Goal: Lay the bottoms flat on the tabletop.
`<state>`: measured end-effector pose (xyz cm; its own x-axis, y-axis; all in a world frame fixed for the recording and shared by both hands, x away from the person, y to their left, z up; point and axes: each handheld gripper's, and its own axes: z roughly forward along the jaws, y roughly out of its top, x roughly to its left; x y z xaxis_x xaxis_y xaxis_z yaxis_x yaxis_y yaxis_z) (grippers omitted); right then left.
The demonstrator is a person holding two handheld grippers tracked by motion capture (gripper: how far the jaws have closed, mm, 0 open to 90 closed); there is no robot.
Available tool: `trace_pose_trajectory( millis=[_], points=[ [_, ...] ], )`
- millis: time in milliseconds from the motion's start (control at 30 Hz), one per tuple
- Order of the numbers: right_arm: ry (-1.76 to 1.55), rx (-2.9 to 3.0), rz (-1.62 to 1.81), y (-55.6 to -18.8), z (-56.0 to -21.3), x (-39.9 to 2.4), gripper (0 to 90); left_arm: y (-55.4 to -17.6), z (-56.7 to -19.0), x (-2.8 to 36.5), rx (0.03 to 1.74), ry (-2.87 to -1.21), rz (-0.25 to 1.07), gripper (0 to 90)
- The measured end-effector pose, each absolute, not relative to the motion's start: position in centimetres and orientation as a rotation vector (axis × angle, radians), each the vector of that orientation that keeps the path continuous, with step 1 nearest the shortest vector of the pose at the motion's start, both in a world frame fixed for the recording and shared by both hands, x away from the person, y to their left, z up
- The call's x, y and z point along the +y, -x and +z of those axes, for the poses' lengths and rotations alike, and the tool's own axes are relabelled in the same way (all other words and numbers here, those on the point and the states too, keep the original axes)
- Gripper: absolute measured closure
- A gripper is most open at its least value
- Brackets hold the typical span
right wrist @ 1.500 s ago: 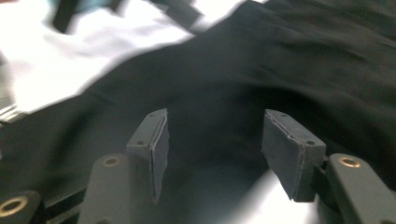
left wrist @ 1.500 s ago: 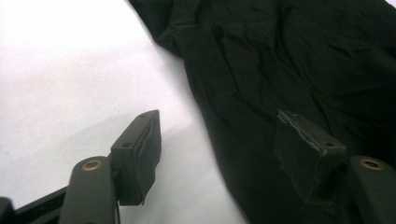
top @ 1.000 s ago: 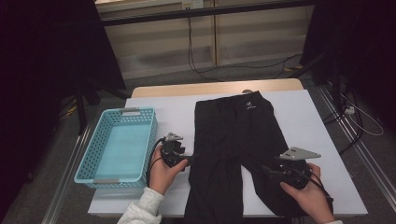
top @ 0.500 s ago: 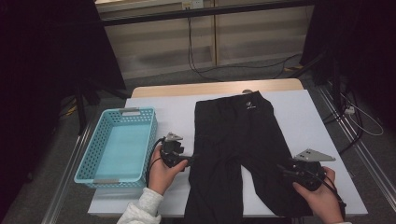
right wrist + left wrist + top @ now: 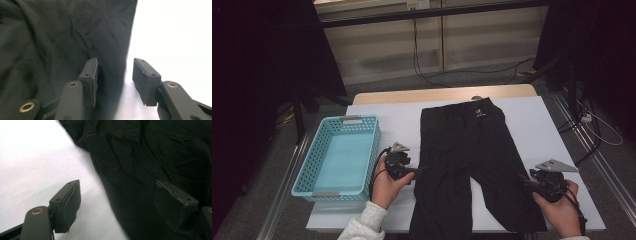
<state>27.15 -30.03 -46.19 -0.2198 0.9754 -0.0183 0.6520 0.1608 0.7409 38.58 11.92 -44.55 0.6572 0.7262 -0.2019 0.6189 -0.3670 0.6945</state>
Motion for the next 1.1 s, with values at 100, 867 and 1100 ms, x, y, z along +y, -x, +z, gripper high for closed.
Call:
trace_pose_trajectory(
  millis=[100, 867, 1100],
  points=[
    [-1.557, 1.939, 0.868, -27.2, -46.3, -30.4, 67.9, -38.6, -44.6, 11.9, 1.042, -2.095, 0.18, 22.5],
    [-1.523, 1.972, 0.957, -27.4, -45.7, -30.8, 62.1, -38.5, -44.4, 11.6, 1.024, -2.102, 0.15, 20.6],
    [-1.485, 1.979, 1.002, -27.6, -45.1, -29.9, 47.3, -38.6, -44.3, 11.5, 1.02, -2.103, 0.158, 19.8]
  ],
)
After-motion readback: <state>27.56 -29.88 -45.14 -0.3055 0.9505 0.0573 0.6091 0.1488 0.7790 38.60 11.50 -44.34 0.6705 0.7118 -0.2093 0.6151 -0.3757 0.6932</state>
